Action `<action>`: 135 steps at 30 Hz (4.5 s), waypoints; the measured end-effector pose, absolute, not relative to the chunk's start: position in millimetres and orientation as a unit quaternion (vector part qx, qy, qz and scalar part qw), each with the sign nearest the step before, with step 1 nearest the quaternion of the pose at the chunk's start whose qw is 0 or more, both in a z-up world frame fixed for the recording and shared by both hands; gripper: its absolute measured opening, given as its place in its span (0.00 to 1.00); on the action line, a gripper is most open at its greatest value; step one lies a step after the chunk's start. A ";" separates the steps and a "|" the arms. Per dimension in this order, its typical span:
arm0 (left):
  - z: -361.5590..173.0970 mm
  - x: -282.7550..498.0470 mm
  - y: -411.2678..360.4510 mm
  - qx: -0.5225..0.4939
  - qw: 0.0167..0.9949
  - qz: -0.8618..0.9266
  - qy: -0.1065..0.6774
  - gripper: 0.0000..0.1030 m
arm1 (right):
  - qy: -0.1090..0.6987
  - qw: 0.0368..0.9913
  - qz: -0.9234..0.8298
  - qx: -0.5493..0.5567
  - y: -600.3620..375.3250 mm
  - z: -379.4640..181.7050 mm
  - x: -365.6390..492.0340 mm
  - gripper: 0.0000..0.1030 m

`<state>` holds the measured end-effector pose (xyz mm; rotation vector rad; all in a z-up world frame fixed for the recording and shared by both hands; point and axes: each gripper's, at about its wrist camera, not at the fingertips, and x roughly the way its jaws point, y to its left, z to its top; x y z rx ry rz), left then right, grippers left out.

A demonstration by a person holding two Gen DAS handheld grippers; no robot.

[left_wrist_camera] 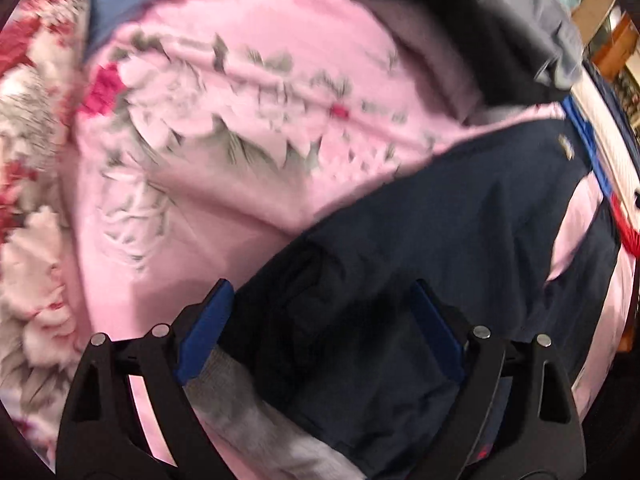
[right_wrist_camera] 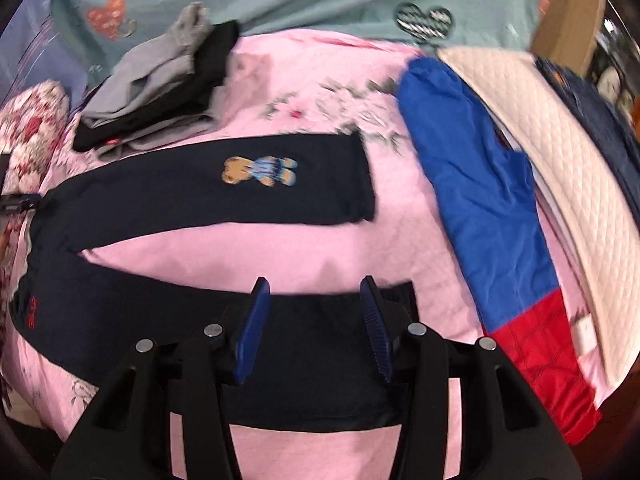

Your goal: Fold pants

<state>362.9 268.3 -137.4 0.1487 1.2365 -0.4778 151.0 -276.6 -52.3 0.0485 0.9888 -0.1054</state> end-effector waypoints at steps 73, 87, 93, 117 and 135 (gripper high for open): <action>-76.7 94.6 302.7 -0.120 0.873 -0.195 0.432 0.98 | 0.498 0.769 0.375 -0.143 61.5 -74.7 158.9 0.35; -139.8 123.8 252.5 -0.174 0.823 -0.047 0.538 0.02 | 0.565 0.771 0.277 -0.098 21.7 -93.7 192.4 0.34; -147.5 133.9 260.3 -0.209 0.819 -0.061 0.531 0.02 | 0.568 0.823 0.016 0.017 -147.6 -49.7 277.3 0.47; -144.2 134.3 258.7 -0.184 0.825 -0.070 0.529 0.02 | 0.610 0.755 -0.156 0.181 -275.4 -105.5 348.6 0.06; -125.5 128.0 241.2 -0.125 0.818 -0.048 0.560 0.04 | 0.501 0.805 -0.105 0.301 -357.5 -108.8 67.7 0.04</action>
